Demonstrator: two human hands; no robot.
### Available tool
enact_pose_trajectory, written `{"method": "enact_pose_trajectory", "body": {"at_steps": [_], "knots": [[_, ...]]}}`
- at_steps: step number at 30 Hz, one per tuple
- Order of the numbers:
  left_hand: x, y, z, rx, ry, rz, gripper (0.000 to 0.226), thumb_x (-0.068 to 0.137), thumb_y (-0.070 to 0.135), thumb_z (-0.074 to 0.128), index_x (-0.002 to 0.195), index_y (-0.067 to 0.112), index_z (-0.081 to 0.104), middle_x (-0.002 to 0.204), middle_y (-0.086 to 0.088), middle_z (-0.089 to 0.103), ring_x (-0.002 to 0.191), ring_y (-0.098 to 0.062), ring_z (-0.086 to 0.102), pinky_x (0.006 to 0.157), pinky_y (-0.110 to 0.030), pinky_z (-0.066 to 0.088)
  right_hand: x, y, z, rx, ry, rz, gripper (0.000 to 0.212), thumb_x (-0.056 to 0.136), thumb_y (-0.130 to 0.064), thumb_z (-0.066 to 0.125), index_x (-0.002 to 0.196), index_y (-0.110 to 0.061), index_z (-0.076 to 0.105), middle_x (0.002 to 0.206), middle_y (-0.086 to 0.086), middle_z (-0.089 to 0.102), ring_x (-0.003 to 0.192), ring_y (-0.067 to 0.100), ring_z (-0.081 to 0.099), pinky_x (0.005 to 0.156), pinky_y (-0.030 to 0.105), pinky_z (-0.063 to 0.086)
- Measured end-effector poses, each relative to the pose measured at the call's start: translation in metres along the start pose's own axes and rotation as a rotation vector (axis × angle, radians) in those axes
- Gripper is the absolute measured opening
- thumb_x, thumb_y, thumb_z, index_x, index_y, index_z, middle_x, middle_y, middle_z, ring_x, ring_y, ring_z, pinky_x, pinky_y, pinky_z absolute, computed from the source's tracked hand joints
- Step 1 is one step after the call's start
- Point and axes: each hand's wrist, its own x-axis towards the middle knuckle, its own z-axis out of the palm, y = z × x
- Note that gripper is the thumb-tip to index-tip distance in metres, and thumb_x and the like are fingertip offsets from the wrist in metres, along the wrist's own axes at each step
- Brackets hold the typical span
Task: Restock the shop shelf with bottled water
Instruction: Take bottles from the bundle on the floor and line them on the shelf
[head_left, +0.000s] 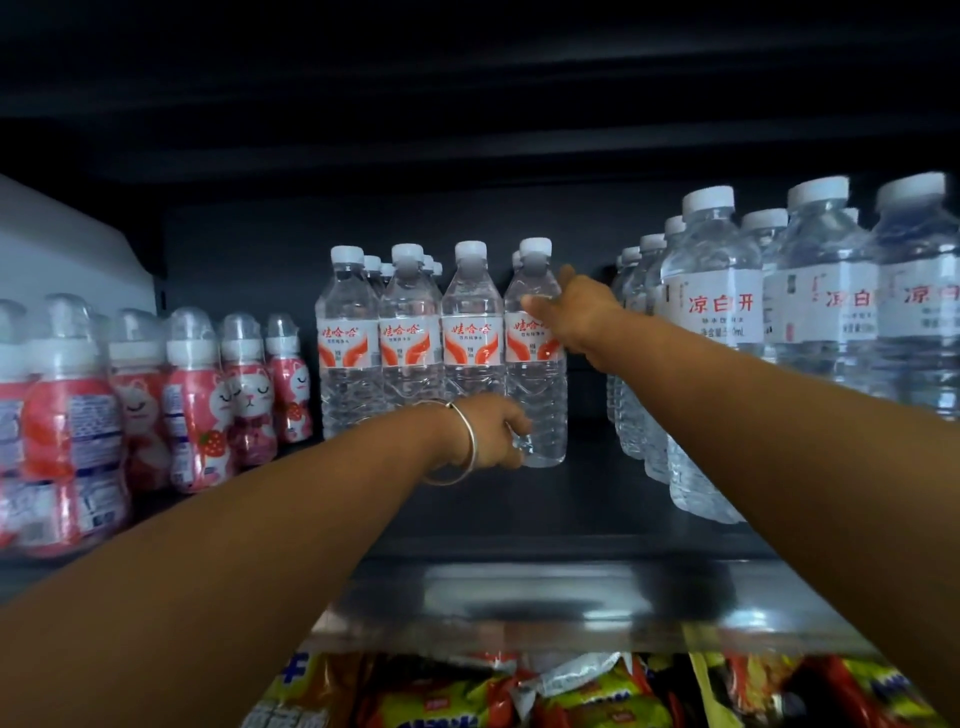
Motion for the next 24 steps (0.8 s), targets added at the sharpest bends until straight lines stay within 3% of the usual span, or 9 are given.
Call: {"method": "enact_pose_trajectory", "body": {"at_steps": [4,8,10,14,17,20,24], "knots": [[-0.015,0.013,-0.002,-0.042,0.068,-0.026,0.038,0.087,0.007,0.061,0.125,0.009,0.055,0.125,-0.012,0.057,0.113,-0.026,0.056,0.098,-0.029,0.045,-0.019,0.0,-0.009,-0.087,-0.022,-0.02,0.066,0.097,-0.029,0.049,0.149,-0.008,0.015,0.135,0.014,0.048,0.106,0.022,0.056,0.075,0.026,0.042],[-0.04,0.036,-0.002,-0.024,0.181,-0.051,0.037,0.085,0.01,0.064,0.122,0.007,0.057,0.124,-0.011,0.058,0.111,-0.025,0.057,0.098,-0.031,0.045,-0.058,0.006,-0.022,-0.345,-0.126,-0.166,0.037,0.095,-0.017,0.051,0.131,-0.008,0.046,0.124,0.011,0.057,0.11,0.025,0.056,0.08,0.027,0.043],[-0.059,0.052,0.001,0.012,0.225,-0.059,0.041,0.086,0.014,0.063,0.126,0.009,0.054,0.127,-0.01,0.056,0.114,-0.025,0.055,0.101,-0.031,0.043,-0.084,0.013,-0.031,-0.477,-0.153,-0.251,0.032,0.095,-0.011,0.047,0.126,-0.009,0.052,0.123,0.011,0.058,0.109,0.027,0.057,0.083,0.028,0.045],[-0.103,0.088,0.02,0.096,0.268,-0.068,0.052,0.086,0.02,0.064,0.133,0.009,0.045,0.137,-0.009,0.047,0.125,-0.023,0.046,0.1,-0.027,0.037,-0.148,0.033,-0.059,-0.571,-0.179,-0.369,0.039,0.089,-0.005,0.051,0.127,-0.008,0.051,0.121,0.014,0.057,0.109,0.03,0.054,0.092,0.031,0.041],[-0.135,0.113,0.046,0.157,0.232,-0.086,0.061,0.083,0.023,0.067,0.136,0.01,0.039,0.14,-0.011,0.042,0.127,-0.028,0.042,0.104,-0.034,0.038,-0.2,0.058,-0.079,-0.653,-0.181,-0.464,0.042,0.087,-0.01,0.055,0.128,-0.006,0.046,0.125,0.015,0.051,0.12,0.029,0.043,0.101,0.028,0.026],[-0.162,0.132,0.08,0.211,0.228,-0.085,0.064,0.08,0.026,0.069,0.135,0.011,0.039,0.137,-0.012,0.042,0.125,-0.029,0.042,0.104,-0.038,0.037,-0.25,0.087,-0.092,-0.62,-0.189,-0.493,0.053,0.085,-0.011,0.055,0.136,-0.007,0.04,0.134,0.015,0.045,0.13,0.029,0.032,0.112,0.033,0.021],[-0.193,0.145,0.139,0.229,0.238,-0.103,0.071,0.075,0.035,0.072,0.135,0.017,0.039,0.138,-0.009,0.041,0.127,-0.029,0.039,0.105,-0.045,0.035,-0.306,0.13,-0.094,-0.66,-0.258,-0.473,0.061,0.085,-0.016,0.058,0.141,-0.008,0.034,0.145,0.014,0.036,0.139,0.027,0.023,0.116,0.031,0.012]]}}
